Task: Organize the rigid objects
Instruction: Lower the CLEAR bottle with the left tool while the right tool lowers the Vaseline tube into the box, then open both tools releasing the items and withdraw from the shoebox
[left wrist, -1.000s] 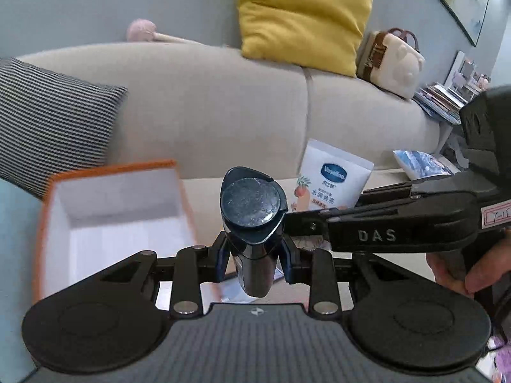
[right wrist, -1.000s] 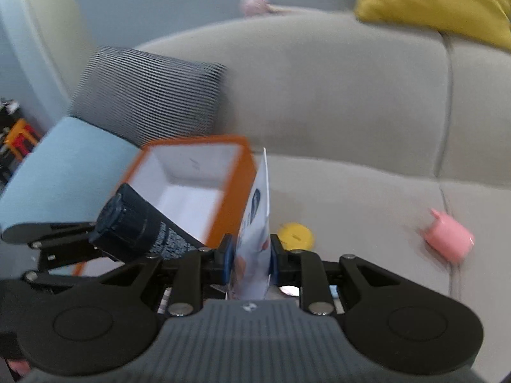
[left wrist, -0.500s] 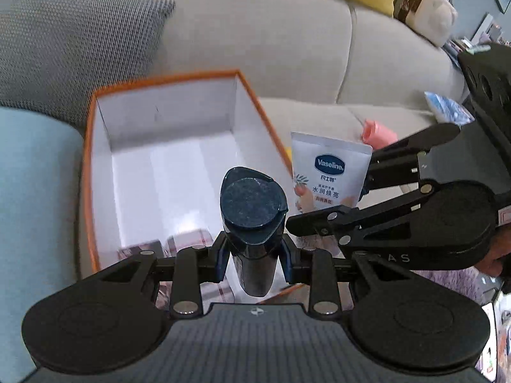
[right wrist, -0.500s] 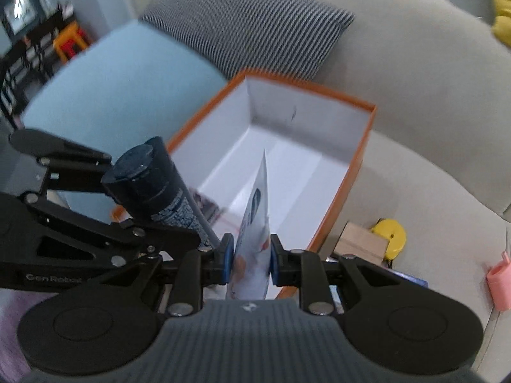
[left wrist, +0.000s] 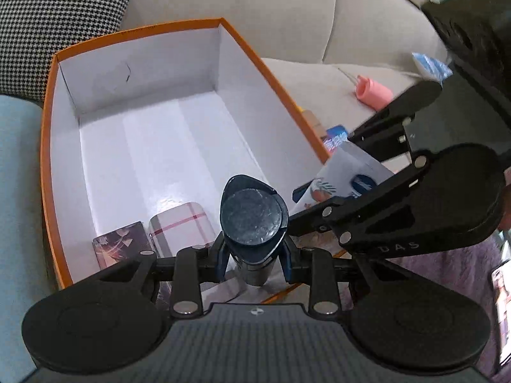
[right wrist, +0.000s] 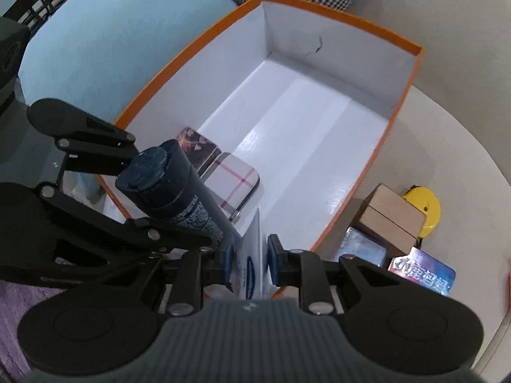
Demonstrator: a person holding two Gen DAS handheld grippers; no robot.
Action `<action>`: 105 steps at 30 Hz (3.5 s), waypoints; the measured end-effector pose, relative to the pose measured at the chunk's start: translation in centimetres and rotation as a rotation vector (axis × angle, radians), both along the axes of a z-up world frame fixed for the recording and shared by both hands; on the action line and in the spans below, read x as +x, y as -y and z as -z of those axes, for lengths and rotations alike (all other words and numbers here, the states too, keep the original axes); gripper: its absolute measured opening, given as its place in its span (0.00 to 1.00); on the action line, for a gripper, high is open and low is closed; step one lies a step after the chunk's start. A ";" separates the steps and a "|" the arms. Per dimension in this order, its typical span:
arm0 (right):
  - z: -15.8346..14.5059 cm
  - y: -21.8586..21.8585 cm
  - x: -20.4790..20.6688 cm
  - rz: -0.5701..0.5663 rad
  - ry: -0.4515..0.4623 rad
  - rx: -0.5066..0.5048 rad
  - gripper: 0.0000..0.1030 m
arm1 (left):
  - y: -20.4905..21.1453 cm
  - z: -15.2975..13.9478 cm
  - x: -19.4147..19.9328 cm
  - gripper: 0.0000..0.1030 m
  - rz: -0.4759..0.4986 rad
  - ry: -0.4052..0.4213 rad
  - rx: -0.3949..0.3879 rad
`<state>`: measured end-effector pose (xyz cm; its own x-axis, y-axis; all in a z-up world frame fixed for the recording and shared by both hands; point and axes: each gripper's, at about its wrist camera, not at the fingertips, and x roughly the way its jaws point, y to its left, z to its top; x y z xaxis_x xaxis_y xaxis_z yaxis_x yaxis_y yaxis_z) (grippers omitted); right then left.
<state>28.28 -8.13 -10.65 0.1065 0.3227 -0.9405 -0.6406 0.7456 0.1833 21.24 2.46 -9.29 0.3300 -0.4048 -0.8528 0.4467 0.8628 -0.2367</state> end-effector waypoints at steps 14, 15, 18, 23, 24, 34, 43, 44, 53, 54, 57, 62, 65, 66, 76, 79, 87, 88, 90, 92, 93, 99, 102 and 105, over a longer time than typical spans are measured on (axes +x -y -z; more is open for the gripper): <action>0.0 -1.2 -1.1 -0.070 0.061 -0.076 0.28 | -0.7 0.5 -2.0 0.38 -0.004 0.040 -0.020; -0.2 -1.1 -1.2 -0.067 0.067 -0.079 0.33 | -0.9 0.3 -2.2 0.38 -0.007 0.051 -0.025; -1.0 -0.5 -1.7 -0.074 0.066 -0.049 0.36 | -1.2 -0.4 -3.0 0.38 -0.026 0.081 -0.023; -1.8 0.1 -2.9 -0.083 0.084 -0.030 0.35 | -1.1 -1.2 -3.9 0.36 -0.034 0.134 -0.016; -1.8 0.2 -3.1 -0.085 0.088 -0.028 0.25 | -1.0 -1.3 -4.2 0.36 -0.033 0.146 -0.009; -3.1 -0.2 -3.0 -0.147 0.079 0.007 0.00 | 0.1 -2.2 -0.8 0.35 0.090 0.075 0.002; -2.1 -0.7 0.3 -0.058 0.132 -0.048 0.00 | -0.3 -0.3 3.1 0.35 0.014 0.039 -0.077; -1.9 -0.6 0.9 -0.044 0.138 -0.053 0.00 | -0.4 0.0 3.6 0.36 0.000 0.034 -0.086; 0.1 -0.8 3.3 -0.061 0.200 -0.138 0.02 | -1.4 3.7 6.8 0.36 -0.146 -0.093 -0.147; 0.1 -0.8 3.5 -0.065 0.195 -0.135 0.02 | -1.6 4.0 7.0 0.36 -0.163 -0.105 -0.151; 0.3 -1.3 3.3 -0.112 0.197 -0.138 0.02 | -1.7 4.9 7.7 0.36 -0.208 -0.142 -0.158; 1.3 -2.7 2.4 -0.209 0.209 -0.183 0.02 | -1.2 5.1 7.0 0.37 -0.216 -0.105 -0.084; 1.7 -3.1 1.9 -0.229 0.228 -0.202 0.05 | -0.8 4.5 6.5 0.43 -0.212 -0.078 -0.059; 1.8 -3.2 1.8 -0.233 0.239 -0.206 0.04 | -0.9 4.3 6.3 0.43 -0.213 -0.071 -0.052; -0.6 -1.9 1.2 -0.166 0.317 -0.174 0.06 | -0.9 2.3 5.2 0.28 -0.163 -0.032 -0.057; -1.5 -1.1 0.8 -0.126 0.333 -0.155 0.06 | -0.3 2.5 4.7 0.25 -0.165 -0.060 0.023; -2.8 0.7 -0.4 -0.055 0.341 -0.091 0.11 | 0.3 4.1 4.2 0.18 -0.169 -0.120 0.026; -3.0 0.9 -0.5 -0.050 0.338 -0.080 0.11 | 0.4 4.1 4.1 0.18 -0.167 -0.117 0.031; -3.3 1.2 -0.7 -0.045 0.337 -0.064 0.11 | 0.4 4.1 4.2 0.18 -0.166 -0.121 0.030; -3.5 1.5 -1.0 -0.038 0.340 -0.060 0.11 | 0.2 4.2 4.3 0.18 -0.169 -0.127 0.015; -3.7 1.6 -1.1 -0.034 0.344 -0.059 0.11 | 0.0 4.2 4.3 0.18 -0.175 -0.130 0.007; -5.2 3.1 -1.5 0.009 0.332 0.004 0.11 | 0.9 1.2 2.5 0.17 -0.155 -0.014 0.020; -6.4 4.8 -2.0 0.050 0.326 0.048 0.11 | 2.1 -1.8 1.2 0.17 -0.121 0.071 0.019; -7.6 6.7 -2.6 0.087 0.343 0.060 0.12 | 3.9 -4.6 -0.1 0.17 -0.064 0.153 0.003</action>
